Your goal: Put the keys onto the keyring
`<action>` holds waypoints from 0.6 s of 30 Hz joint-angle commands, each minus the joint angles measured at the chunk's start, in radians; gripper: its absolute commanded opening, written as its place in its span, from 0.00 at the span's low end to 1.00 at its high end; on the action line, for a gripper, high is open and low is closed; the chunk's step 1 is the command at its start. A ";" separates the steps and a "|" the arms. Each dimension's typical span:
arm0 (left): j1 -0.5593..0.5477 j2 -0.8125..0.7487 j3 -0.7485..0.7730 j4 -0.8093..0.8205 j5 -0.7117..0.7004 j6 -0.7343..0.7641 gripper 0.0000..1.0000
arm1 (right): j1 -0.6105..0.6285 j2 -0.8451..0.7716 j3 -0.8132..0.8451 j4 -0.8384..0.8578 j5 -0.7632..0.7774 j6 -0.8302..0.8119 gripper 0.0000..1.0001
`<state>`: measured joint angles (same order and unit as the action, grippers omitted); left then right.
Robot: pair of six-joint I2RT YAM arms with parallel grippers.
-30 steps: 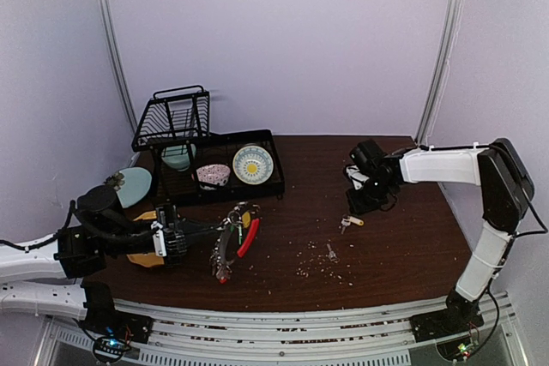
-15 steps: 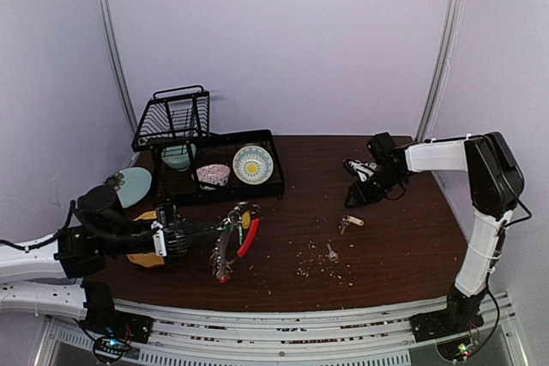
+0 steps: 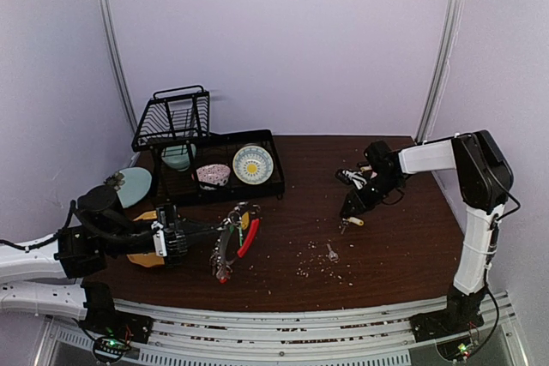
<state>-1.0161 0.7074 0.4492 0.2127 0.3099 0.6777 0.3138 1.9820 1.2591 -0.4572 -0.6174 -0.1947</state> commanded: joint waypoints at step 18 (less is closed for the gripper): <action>0.002 -0.014 0.038 0.065 -0.004 -0.018 0.00 | -0.006 -0.073 -0.049 -0.071 0.000 0.012 0.00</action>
<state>-1.0161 0.7055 0.4492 0.2123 0.3099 0.6754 0.3134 1.9556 1.2247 -0.5030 -0.6071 -0.1944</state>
